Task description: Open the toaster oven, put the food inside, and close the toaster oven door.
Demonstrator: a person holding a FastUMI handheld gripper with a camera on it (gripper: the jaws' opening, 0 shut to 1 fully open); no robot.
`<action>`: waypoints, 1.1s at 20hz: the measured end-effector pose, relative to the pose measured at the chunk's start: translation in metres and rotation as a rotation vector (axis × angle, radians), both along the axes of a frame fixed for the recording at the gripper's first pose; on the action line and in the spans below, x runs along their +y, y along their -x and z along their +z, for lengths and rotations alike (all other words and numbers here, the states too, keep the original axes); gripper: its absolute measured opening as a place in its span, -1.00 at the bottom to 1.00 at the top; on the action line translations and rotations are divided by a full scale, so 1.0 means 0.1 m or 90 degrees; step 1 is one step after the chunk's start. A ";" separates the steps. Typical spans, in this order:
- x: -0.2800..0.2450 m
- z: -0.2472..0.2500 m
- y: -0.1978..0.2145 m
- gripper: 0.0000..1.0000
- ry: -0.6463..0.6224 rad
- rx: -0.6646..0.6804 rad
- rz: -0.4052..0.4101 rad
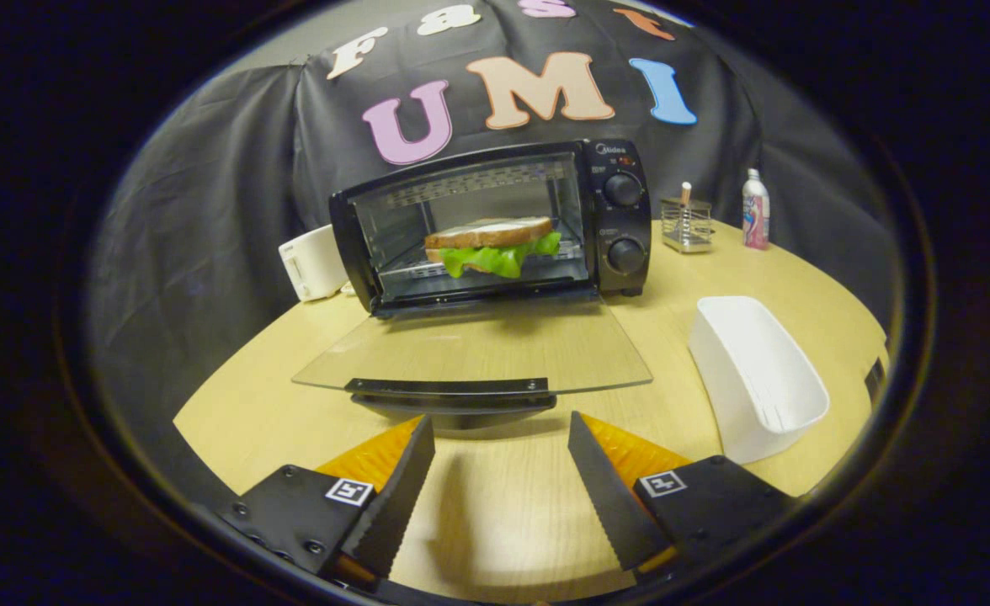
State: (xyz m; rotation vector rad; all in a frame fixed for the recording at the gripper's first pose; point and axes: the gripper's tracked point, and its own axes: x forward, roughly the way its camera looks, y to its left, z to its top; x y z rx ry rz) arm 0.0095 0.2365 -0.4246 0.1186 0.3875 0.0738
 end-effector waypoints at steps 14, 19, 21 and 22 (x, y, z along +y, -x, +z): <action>0.07 0.90 -0.22 1.00 -0.027 -0.118 0.018; 0.14 1.25 -0.43 1.00 -0.052 -0.151 0.026; 0.14 1.39 -0.53 1.00 -0.055 -0.171 0.021; 0.14 1.46 -0.60 1.00 -0.056 -0.180 0.020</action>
